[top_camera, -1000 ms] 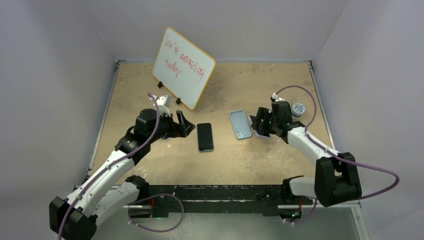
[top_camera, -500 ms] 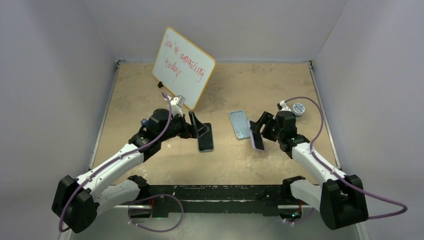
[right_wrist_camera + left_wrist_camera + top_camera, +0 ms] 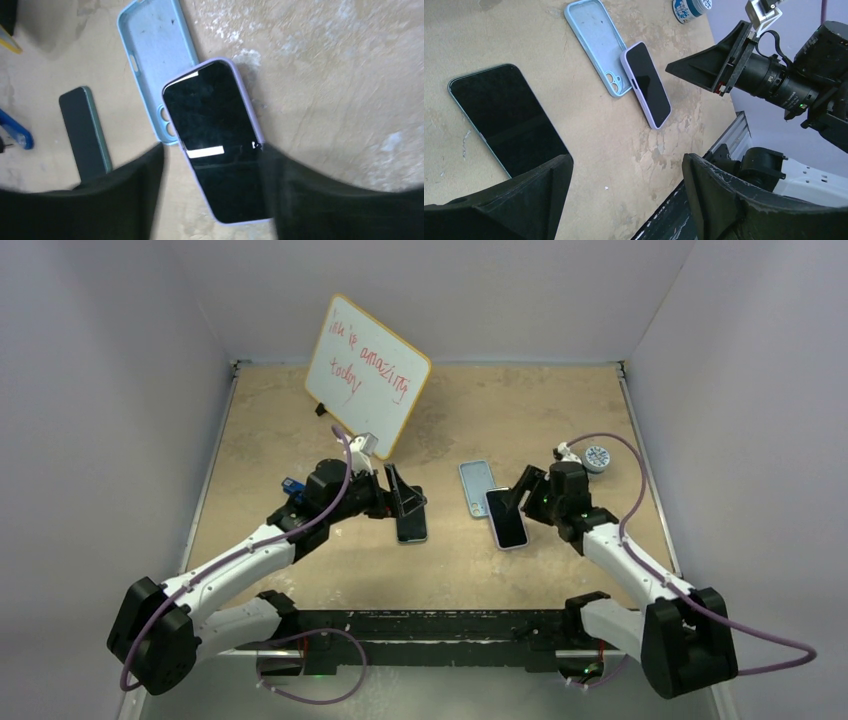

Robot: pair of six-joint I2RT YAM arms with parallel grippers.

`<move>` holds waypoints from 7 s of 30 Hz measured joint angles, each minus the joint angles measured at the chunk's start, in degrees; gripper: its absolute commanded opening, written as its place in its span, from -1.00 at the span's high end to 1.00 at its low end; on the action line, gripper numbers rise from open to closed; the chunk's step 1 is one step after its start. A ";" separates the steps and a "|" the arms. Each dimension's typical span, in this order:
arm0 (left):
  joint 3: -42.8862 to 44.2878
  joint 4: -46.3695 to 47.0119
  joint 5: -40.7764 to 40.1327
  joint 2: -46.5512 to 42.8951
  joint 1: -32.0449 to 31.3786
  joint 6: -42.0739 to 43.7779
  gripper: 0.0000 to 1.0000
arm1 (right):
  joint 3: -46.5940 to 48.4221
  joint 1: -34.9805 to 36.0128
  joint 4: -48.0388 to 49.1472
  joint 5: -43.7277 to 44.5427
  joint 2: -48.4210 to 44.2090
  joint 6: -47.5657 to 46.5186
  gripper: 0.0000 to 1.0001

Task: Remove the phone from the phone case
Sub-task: Pick up the phone at the center of the board, then remove the phone from the phone case.

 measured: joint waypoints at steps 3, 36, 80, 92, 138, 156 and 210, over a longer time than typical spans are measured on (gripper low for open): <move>0.00 -0.13 -0.66 0.00 0.00 0.79 -0.68 | 2.84 2.32 -3.37 1.55 2.21 -3.02 -0.98; -1.07 -6.12 -5.49 -4.46 0.00 7.98 -0.72 | 15.02 10.49 -14.27 5.79 23.19 -15.98 -0.90; -5.57 18.45 -0.44 8.70 -2.64 -3.67 -0.43 | 2.16 27.71 16.87 -4.02 5.81 -5.73 1.00; -4.83 20.26 -3.63 12.66 -3.02 -4.15 0.09 | 2.54 33.53 20.24 -1.40 10.01 -5.35 1.00; -10.91 21.97 -1.46 -1.60 7.26 -8.04 1.00 | -3.61 34.77 44.50 1.36 3.08 -5.40 -0.80; -19.17 38.29 -7.96 -7.93 7.69 -21.94 1.00 | -10.93 34.56 70.38 -8.70 10.80 -3.28 -0.64; -24.02 52.65 -6.08 -5.18 8.70 -36.39 1.00 | -8.00 36.28 80.61 -17.77 21.44 -14.25 0.42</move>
